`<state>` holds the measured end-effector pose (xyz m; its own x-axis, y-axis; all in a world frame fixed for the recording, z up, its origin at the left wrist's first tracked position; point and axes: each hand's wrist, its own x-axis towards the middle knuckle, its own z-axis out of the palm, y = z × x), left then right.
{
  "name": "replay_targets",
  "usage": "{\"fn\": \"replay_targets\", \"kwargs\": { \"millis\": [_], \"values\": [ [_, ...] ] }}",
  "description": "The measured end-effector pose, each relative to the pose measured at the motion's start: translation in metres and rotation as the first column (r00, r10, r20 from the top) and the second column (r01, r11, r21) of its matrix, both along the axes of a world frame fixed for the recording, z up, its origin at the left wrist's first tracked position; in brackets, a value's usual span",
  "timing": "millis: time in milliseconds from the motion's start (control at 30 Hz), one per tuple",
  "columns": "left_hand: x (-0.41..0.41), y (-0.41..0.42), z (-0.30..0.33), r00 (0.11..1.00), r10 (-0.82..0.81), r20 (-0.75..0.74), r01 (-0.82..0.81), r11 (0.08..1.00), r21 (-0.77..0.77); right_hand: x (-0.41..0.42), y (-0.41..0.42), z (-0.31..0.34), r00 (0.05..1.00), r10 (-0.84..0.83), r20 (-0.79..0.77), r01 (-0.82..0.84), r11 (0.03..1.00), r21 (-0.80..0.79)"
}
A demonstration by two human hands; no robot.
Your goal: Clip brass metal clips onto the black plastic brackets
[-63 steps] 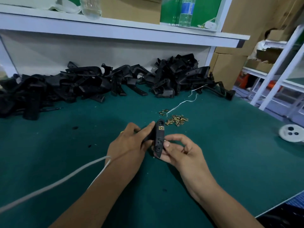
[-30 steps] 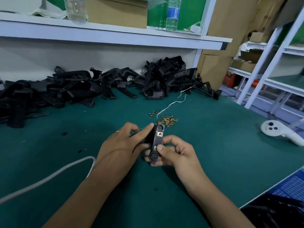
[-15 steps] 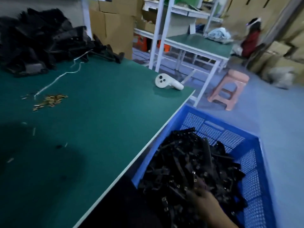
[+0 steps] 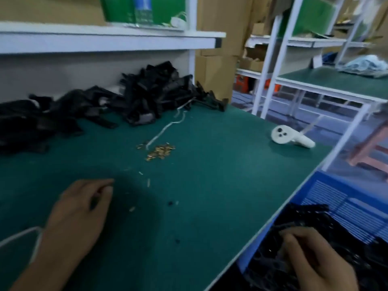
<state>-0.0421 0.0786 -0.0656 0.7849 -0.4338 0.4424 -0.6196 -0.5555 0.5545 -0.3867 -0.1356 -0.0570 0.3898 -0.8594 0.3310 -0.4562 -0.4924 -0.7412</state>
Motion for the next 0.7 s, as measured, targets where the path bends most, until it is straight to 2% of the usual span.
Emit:
{"fn": "replay_targets", "kwargs": {
  "millis": [33,67,100,167,233,300,400,600,700],
  "values": [
    [-0.005,0.001,0.01,1.0,0.006,-0.001,-0.006,1.0,0.0,0.018,-0.004,0.006,0.998,0.04,0.044,-0.039,0.999,-0.014],
    [-0.006,0.005,0.011,1.0,0.002,0.013,-0.001,1.0,-0.029,0.044,-0.008,0.01,0.995,0.101,0.019,-0.1,0.994,-0.034],
    [-0.011,0.004,0.017,1.0,-0.002,-0.006,0.002,0.999,-0.036,0.074,-0.013,0.011,0.983,0.178,-0.04,-0.181,0.98,-0.081],
    [-0.012,0.003,0.02,0.998,0.013,-0.068,-0.016,0.999,-0.037,0.132,-0.017,0.01,0.925,0.317,-0.21,-0.339,0.938,-0.077],
    [-0.013,0.004,0.018,0.995,0.028,-0.094,-0.031,0.999,-0.029,0.18,-0.027,0.004,0.854,0.388,-0.348,-0.447,0.888,-0.106],
    [-0.009,0.005,0.016,0.995,0.054,-0.088,-0.057,0.998,-0.029,0.223,-0.039,0.003,0.811,0.42,-0.408,-0.506,0.853,-0.129],
    [-0.005,0.001,0.014,0.997,0.063,-0.05,-0.064,0.998,-0.017,0.277,-0.054,0.006,0.786,0.379,-0.488,-0.503,0.851,-0.149],
    [0.001,-0.003,0.011,0.997,0.075,-0.028,-0.073,0.994,0.076,0.346,-0.062,0.008,0.679,0.526,-0.512,-0.632,0.773,-0.044],
    [0.002,-0.005,0.009,0.997,0.077,-0.014,-0.075,0.991,0.11,0.353,-0.068,0.006,0.642,0.634,-0.431,-0.707,0.707,-0.013]
  ]
}}
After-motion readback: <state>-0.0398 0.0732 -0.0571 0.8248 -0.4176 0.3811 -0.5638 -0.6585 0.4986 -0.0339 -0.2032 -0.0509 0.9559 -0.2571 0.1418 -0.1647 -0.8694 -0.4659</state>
